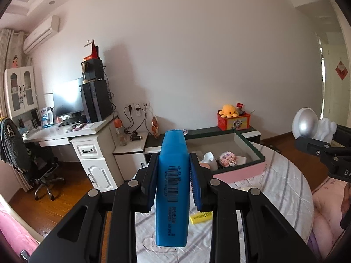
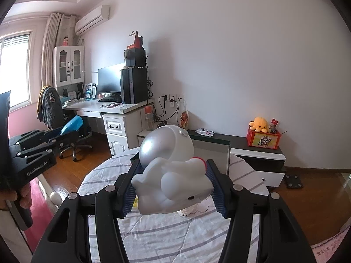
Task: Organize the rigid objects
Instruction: 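Lift and carry the blue highlighter and astronaut figure over the pink box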
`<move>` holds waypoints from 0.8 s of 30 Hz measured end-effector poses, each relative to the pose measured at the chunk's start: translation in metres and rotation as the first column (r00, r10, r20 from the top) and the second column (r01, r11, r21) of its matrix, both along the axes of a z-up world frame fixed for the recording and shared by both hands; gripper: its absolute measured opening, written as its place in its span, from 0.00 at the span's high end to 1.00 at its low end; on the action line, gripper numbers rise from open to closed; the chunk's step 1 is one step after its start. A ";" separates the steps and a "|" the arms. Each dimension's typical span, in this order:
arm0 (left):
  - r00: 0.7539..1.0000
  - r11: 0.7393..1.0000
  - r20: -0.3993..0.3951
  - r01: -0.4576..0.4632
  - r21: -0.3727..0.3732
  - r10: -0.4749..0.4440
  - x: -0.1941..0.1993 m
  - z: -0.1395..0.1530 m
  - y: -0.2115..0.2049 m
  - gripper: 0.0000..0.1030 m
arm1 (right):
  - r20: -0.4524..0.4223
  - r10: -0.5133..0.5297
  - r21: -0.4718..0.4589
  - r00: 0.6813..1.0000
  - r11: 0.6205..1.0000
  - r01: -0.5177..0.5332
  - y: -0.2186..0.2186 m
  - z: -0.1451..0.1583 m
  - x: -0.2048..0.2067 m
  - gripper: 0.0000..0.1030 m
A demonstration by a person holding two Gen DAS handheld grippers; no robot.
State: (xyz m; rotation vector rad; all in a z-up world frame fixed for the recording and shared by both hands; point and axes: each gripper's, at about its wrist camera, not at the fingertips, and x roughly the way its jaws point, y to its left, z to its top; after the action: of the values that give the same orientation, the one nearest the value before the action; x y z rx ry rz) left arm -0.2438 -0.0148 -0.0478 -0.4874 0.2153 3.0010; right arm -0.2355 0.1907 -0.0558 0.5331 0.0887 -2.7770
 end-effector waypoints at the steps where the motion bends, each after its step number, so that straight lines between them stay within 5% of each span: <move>1: 1.000 1.000 -0.003 -0.002 0.000 0.002 -0.005 0.001 0.000 0.74 | 0.001 0.000 0.000 1.000 1.000 0.000 0.001 0.000 -0.003 0.42; 14: 0.997 0.998 0.078 0.013 -0.061 -0.008 -0.115 -0.011 0.025 0.74 | 0.058 -0.028 0.007 0.998 1.000 0.027 0.025 -0.014 -0.089 0.42; 24: 0.970 0.992 0.245 0.029 -0.126 0.003 -0.235 -0.066 0.053 0.74 | 0.187 -0.046 0.004 0.981 0.999 0.046 0.044 -0.064 -0.186 0.42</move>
State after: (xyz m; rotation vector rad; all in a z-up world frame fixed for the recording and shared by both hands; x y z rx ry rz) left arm -0.4787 0.0379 -0.1136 -0.8573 0.3908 2.8893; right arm -0.4211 0.2344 -0.1200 0.8020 0.0338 -2.7552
